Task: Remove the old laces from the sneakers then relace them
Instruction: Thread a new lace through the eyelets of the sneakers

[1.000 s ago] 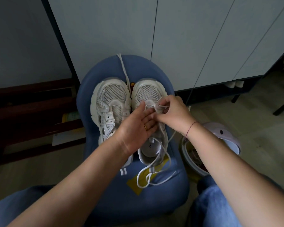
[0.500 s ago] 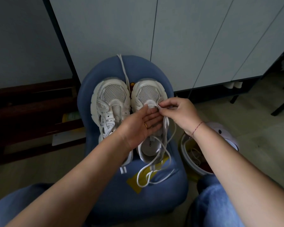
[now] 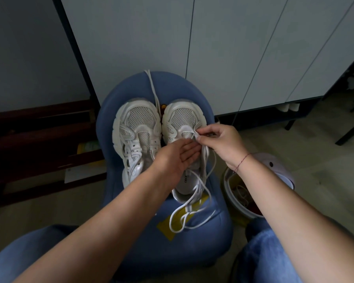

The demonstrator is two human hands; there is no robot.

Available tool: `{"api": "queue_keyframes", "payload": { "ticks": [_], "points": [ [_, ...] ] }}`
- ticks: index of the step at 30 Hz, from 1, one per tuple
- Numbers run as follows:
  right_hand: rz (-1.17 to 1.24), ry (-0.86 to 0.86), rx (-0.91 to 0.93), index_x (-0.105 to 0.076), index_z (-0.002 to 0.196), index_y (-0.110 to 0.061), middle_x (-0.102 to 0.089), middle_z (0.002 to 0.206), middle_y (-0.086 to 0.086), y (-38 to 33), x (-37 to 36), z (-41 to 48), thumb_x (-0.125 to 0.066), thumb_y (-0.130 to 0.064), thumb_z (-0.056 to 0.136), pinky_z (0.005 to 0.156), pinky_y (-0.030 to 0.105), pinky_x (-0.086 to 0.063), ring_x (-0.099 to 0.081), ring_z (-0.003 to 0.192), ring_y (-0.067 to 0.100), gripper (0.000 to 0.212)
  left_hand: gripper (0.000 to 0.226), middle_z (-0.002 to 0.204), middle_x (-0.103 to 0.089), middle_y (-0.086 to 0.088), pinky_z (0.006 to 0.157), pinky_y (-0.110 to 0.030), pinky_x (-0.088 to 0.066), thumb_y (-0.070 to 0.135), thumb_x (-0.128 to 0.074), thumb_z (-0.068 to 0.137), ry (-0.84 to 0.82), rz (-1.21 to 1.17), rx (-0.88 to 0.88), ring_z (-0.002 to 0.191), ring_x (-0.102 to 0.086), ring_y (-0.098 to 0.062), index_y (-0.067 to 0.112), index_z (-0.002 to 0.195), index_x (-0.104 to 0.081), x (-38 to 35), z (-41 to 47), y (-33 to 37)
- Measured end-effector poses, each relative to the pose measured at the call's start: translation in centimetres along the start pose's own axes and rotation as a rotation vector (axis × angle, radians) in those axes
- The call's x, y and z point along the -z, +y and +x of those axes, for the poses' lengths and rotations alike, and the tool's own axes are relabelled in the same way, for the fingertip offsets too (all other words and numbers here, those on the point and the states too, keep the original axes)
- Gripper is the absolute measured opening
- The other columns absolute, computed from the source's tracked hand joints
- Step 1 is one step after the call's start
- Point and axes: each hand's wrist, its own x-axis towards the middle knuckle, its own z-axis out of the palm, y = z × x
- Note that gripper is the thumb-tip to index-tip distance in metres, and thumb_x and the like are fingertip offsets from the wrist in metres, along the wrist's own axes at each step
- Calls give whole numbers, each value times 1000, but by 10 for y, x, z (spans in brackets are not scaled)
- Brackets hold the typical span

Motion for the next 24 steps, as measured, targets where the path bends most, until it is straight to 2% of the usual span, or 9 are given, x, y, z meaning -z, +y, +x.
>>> {"api": "queue_keyframes", "payload": {
  "ticks": [3, 9, 15, 19, 22, 24],
  "points": [
    [22, -24, -8, -70, 87, -23, -70, 88, -5, -1, 1, 1, -73, -4, 79, 83, 22, -53, -67, 88, 12, 21, 22, 87, -70, -10, 78, -24, -55, 8, -41, 103, 6, -7, -5, 83, -67, -17, 1, 95, -61, 1, 4, -1],
    [39, -56, -8, -70, 82, -26, -70, 88, -1, -2, 4, 2, -73, -2, 79, 84, 26, -54, -67, 86, 13, 25, 21, 83, -72, -8, 66, -19, -58, 12, -49, 102, 26, 33, -9, 75, -69, -13, 6, 91, -65, -1, 13, 0],
    [37, -52, -7, -70, 85, -24, -70, 88, -2, -2, 2, 0, -73, -3, 79, 82, 24, -54, -68, 85, 12, 22, 16, 66, -72, -4, 53, -16, -54, 11, -58, 97, 68, 48, 0, 58, -69, -8, 7, 85, -66, -1, 24, 0],
    [10, -36, -3, -71, 88, -22, -71, 89, -4, -2, 4, -2, -74, -5, 79, 78, 22, -55, -69, 82, 9, 20, 17, 62, -71, -3, 52, -15, -54, 8, -55, 98, 23, 47, -11, 54, -69, -7, 5, 84, -65, 1, 24, 0],
    [10, -38, -21, -70, 95, -15, -72, 94, -1, -3, 6, -2, -74, -6, 79, 78, 22, -55, -70, 82, 11, 20, 19, 63, -71, -5, 54, -15, -55, 7, -53, 99, -24, 109, -31, 55, -69, -8, 2, 85, -65, 5, 15, 1],
    [-1, -32, -24, -68, 98, -13, -71, 94, -3, -3, 6, -2, -73, -5, 79, 72, 19, -54, -69, 78, 7, 22, 18, 65, -71, -7, 56, -17, -56, 5, -53, 98, -46, 174, -51, 57, -69, -10, 0, 85, -65, 11, 4, 0]
  ]
}}
